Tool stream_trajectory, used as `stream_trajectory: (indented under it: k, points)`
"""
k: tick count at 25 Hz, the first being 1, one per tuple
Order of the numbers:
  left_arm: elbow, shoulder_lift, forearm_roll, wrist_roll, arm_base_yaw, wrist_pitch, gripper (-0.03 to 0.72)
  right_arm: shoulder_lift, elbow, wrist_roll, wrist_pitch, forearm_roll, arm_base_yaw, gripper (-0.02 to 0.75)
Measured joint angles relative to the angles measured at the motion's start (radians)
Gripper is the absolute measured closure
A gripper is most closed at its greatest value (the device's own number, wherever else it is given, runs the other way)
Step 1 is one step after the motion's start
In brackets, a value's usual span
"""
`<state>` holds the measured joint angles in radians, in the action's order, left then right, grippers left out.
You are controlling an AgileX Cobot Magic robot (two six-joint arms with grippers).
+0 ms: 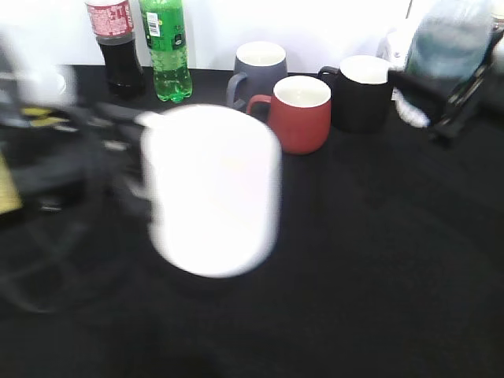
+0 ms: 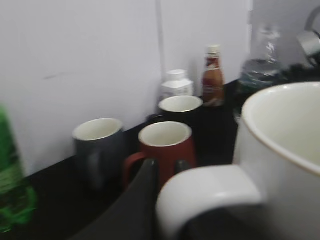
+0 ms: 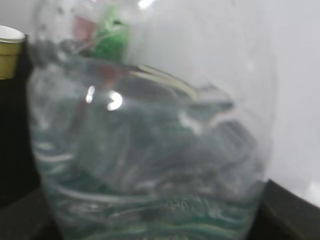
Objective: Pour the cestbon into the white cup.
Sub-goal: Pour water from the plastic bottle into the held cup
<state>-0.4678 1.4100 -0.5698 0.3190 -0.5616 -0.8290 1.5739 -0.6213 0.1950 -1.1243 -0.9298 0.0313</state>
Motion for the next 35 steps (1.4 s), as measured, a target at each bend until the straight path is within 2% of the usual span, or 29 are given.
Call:
stream_trajectory:
  k: [4, 7, 11, 14, 19, 22, 24, 35]
  points:
    - [-0.147, 0.165, 0.001, 0.001, -0.146, -0.001, 0.627, -0.163, 0.0, 0.011, 0.058, -0.05, 0.0, 0.247]
    - [-0.276, 0.245, 0.001, 0.001, -0.2, -0.001, 0.627, -0.219, 0.0, -0.026, 0.069, -0.052, 0.0, 0.247]
    - [-0.386, 0.298, 0.002, 0.002, -0.225, 0.043, 0.627, -0.248, -0.011, -0.088, 0.069, -0.058, 0.0, 0.247]
    - [-0.395, 0.299, 0.002, 0.002, -0.245, 0.058, 0.627, -0.248, -0.011, -0.195, 0.07, -0.058, 0.0, 0.247]
    - [-0.396, 0.299, 0.006, 0.002, -0.285, 0.066, 0.627, -0.248, -0.011, -0.481, 0.051, -0.058, 0.0, 0.247]
    - [-0.396, 0.299, 0.145, 0.002, -0.286, 0.068, 0.627, -0.248, -0.011, -0.579, 0.039, -0.058, 0.0, 0.247]
    - [-0.396, 0.299, 0.175, 0.002, -0.286, 0.068, 0.627, -0.248, -0.011, -0.618, 0.021, -0.058, 0.0, 0.247]
    - [-0.396, 0.299, 0.134, 0.002, -0.286, 0.096, 0.627, -0.248, -0.011, -0.779, 0.017, -0.059, 0.0, 0.247]
